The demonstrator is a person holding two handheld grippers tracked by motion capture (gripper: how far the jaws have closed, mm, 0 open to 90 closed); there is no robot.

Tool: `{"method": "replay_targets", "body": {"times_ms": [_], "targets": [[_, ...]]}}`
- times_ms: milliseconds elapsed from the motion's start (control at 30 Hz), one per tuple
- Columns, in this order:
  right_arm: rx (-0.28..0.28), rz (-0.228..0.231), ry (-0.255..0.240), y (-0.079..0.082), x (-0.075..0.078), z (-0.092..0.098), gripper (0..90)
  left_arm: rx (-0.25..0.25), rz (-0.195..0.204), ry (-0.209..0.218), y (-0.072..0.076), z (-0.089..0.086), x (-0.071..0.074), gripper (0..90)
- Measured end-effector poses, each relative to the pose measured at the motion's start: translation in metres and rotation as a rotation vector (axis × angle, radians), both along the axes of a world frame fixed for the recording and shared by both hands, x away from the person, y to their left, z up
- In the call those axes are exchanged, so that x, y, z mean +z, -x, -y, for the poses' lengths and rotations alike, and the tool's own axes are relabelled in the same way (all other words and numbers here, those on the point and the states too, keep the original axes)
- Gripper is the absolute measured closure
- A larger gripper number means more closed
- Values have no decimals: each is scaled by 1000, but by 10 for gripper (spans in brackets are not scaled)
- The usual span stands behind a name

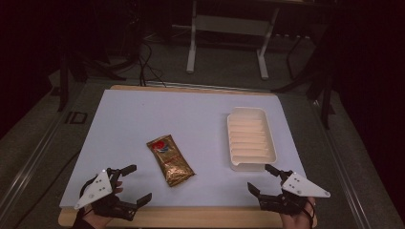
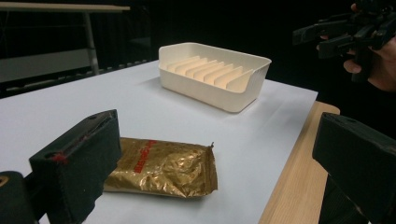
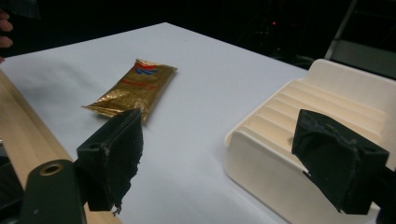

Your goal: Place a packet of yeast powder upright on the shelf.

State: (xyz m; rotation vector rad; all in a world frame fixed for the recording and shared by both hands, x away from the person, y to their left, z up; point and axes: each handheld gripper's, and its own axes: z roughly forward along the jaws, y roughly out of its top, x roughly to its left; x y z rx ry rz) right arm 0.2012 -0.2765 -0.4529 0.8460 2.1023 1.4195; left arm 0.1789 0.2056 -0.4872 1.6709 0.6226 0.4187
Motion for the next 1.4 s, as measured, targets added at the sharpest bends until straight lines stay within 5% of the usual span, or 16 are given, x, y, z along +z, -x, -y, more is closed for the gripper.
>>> {"method": "replay_targets", "body": {"times_ms": [267, 633, 767, 867, 967, 1100, 1400], "targets": [[39, 19, 35, 4, 1, -7, 164, -54, 23, 18, 4, 6, 3, 20], [29, 43, 50, 9, 4, -10, 155, -63, 13, 14, 4, 10, 5, 21], [52, 58, 25, 13, 7, -13, 128, -105, -48, 48, -2, 13, 13, 33], [55, 67, 23, 14, 8, -14, 127, -89, -58, 63, -4, 14, 21, 34], [73, 68, -2, 14, 9, -14, 111, -73, -45, 11, -7, 13, 32, 35], [63, 68, 11, 14, 9, -18, 111, -59, -33, 4, -14, 10, 40, 34], [89, 68, 7, 16, 10, -20, 126, -3, -75, -21, -39, 2, 48, 33]]}}
